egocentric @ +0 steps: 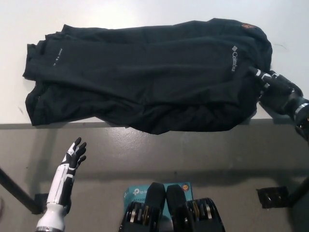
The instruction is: The robot grabs the right edges of the black jacket on the table, and folds it in half
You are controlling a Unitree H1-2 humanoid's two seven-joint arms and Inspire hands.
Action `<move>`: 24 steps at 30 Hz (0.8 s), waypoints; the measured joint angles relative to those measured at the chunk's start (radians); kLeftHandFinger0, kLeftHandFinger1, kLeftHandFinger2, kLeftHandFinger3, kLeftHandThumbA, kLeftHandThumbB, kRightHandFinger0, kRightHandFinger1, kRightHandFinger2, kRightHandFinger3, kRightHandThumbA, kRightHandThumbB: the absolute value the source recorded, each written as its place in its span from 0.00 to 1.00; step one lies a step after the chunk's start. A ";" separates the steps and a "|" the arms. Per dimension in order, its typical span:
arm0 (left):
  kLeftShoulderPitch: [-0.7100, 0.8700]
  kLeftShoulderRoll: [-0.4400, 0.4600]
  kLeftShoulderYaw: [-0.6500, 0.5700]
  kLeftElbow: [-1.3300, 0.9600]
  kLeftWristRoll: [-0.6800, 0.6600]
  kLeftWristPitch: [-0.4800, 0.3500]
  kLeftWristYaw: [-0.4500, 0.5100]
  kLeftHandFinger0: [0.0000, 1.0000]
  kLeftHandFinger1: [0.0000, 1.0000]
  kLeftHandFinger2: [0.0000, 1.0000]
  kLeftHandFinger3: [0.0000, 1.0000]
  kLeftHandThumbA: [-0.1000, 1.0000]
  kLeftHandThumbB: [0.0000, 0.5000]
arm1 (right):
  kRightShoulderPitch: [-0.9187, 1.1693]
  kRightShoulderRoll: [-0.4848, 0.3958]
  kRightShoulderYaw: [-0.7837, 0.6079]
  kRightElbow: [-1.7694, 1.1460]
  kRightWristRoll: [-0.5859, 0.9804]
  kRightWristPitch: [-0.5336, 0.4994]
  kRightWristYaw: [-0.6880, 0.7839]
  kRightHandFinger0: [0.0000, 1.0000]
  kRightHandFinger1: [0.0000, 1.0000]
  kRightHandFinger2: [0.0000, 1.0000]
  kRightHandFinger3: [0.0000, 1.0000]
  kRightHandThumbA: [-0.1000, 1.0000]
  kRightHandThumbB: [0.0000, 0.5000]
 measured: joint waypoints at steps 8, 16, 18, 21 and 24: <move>-0.011 0.000 0.004 -0.002 0.000 0.000 -0.001 1.00 1.00 1.00 1.00 1.00 1.00 | -0.060 0.000 0.062 0.062 0.003 0.001 0.013 1.00 1.00 1.00 1.00 0.91 0.89; -0.016 -0.001 0.005 0.001 0.001 0.003 -0.001 1.00 1.00 1.00 1.00 1.00 1.00 | -0.068 0.089 -0.081 0.038 0.021 -0.031 -0.157 0.00 0.00 0.39 0.39 0.00 0.25; -0.016 -0.001 0.005 0.000 0.002 0.004 -0.001 1.00 1.00 1.00 1.00 1.00 1.00 | -0.068 0.121 -0.122 0.018 0.020 -0.053 -0.206 0.00 0.05 0.54 0.60 0.00 0.19; -0.017 0.000 0.005 0.000 0.002 0.004 -0.001 1.00 1.00 1.00 1.00 1.00 1.00 | -0.070 0.164 -0.176 -0.037 0.016 -0.083 -0.275 0.00 0.10 0.59 1.00 0.00 0.16; -0.024 0.000 0.005 0.000 0.003 0.004 -0.001 1.00 1.00 1.00 1.00 1.00 1.00 | -0.073 0.197 -0.219 -0.095 0.011 -0.114 -0.332 0.00 0.10 0.58 0.86 0.00 0.16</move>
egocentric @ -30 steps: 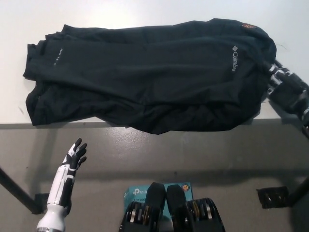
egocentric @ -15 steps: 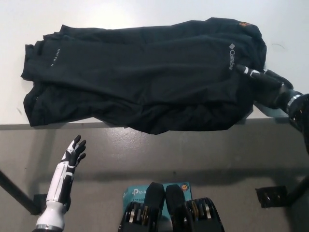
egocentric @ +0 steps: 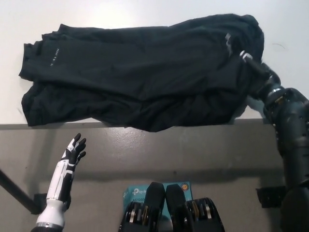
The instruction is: The robot grabs the right edges of the black jacket on the table, and folds it in half
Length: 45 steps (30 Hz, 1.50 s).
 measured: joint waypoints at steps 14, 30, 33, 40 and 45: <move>-0.009 0.002 0.002 0.000 -0.002 0.000 0.000 1.00 1.00 1.00 1.00 1.00 1.00 | -0.003 0.010 -0.048 -0.121 -0.033 -0.057 -0.105 0.00 0.08 0.61 0.96 0.00 0.09; -0.012 0.005 0.002 0.005 0.001 0.001 -0.001 1.00 1.00 1.00 1.00 1.00 1.00 | -0.136 -0.105 0.339 -0.210 -0.274 -0.058 -0.091 0.00 0.31 0.64 0.49 0.00 0.27; -0.012 0.006 0.002 0.005 0.001 0.002 -0.001 1.00 1.00 1.00 1.00 1.00 1.00 | -0.157 -0.111 0.447 -0.209 -0.340 -0.059 -0.074 0.00 0.31 0.65 0.52 0.00 0.29; -0.012 0.006 0.002 0.005 0.001 0.005 -0.002 1.00 1.00 1.00 1.00 1.00 1.00 | -0.221 -0.110 0.665 -0.173 -0.480 -0.073 -0.045 0.00 0.25 0.54 0.46 0.00 0.31; -0.012 0.007 0.001 0.003 0.001 0.011 -0.003 1.00 1.00 1.00 1.00 1.00 1.00 | -0.288 -0.073 0.818 -0.102 -0.588 -0.121 -0.022 0.00 0.18 0.54 0.29 0.00 0.33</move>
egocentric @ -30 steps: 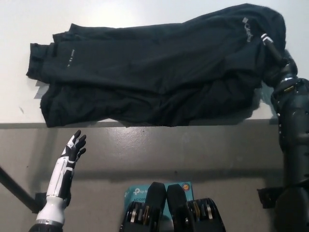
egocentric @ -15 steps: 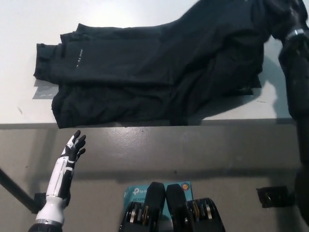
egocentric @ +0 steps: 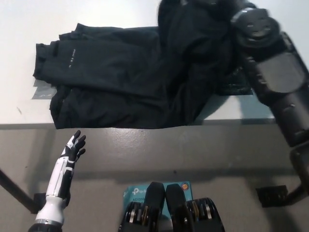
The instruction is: The robot grabs the right edges of the black jacket on the table, and folds it in half
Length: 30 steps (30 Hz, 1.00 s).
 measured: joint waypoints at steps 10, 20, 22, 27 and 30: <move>-0.016 0.013 -0.006 -0.005 0.001 0.018 -0.006 1.00 1.00 1.00 1.00 1.00 1.00 | -0.122 0.194 0.131 0.175 -0.157 -0.125 0.038 0.00 0.30 0.70 0.64 0.00 0.30; -0.027 0.017 -0.023 -0.005 0.002 0.023 -0.008 1.00 1.00 1.00 1.00 1.00 1.00 | -0.200 0.317 0.129 0.326 -0.236 -0.230 0.049 0.00 0.21 0.57 0.39 0.00 0.30; -0.029 0.017 -0.027 -0.006 0.002 0.024 -0.008 1.00 1.00 1.00 1.00 1.00 1.00 | -0.200 0.334 0.129 0.361 -0.253 -0.252 0.047 0.00 0.22 0.62 0.42 0.00 0.32; -0.032 0.022 -0.041 -0.014 0.007 0.026 -0.008 1.00 1.00 1.00 1.00 1.00 1.00 | -0.200 0.377 0.122 0.440 -0.281 -0.285 0.035 0.00 0.24 0.59 0.40 0.00 0.37; -0.036 0.028 -0.044 -0.016 0.014 0.026 -0.008 1.00 1.00 1.00 1.00 1.00 1.00 | -0.201 0.390 0.116 0.472 -0.291 -0.287 0.059 0.37 0.64 0.83 0.79 0.40 0.56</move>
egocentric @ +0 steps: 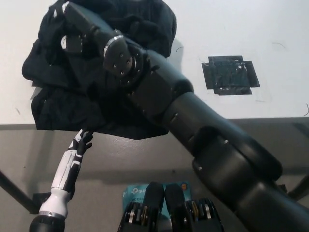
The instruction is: The robot grabs the right edges of the black jacket on the table, and folds it in half
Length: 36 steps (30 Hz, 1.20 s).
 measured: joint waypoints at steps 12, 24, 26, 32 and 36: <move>-0.005 0.005 -0.002 0.000 0.003 0.000 -0.001 1.00 1.00 1.00 1.00 1.00 0.94 | 0.003 -0.004 0.007 0.064 -0.008 0.037 0.257 1.00 1.00 1.00 1.00 0.95 0.96; -0.016 0.011 -0.008 0.001 0.002 0.001 -0.010 1.00 1.00 1.00 1.00 1.00 0.87 | -0.008 -0.027 -0.128 -0.014 0.042 0.106 0.510 1.00 1.00 1.00 1.00 1.00 0.98; -0.016 0.011 -0.009 0.001 0.002 0.003 -0.013 1.00 1.00 1.00 1.00 0.97 0.88 | -0.024 -0.035 -0.153 -0.082 0.053 0.124 0.536 1.00 1.00 1.00 1.00 1.00 1.00; -0.019 0.011 -0.009 0.004 0.003 0.003 -0.015 1.00 1.00 1.00 1.00 0.97 0.87 | -0.086 -0.065 -0.287 -0.326 0.119 0.212 0.569 1.00 1.00 1.00 1.00 1.00 0.89; -0.029 0.011 -0.008 0.012 0.005 0.003 -0.014 1.00 1.00 1.00 1.00 0.99 0.86 | -0.095 -0.095 -0.351 -0.469 0.155 0.268 0.574 1.00 1.00 1.00 1.00 1.00 0.81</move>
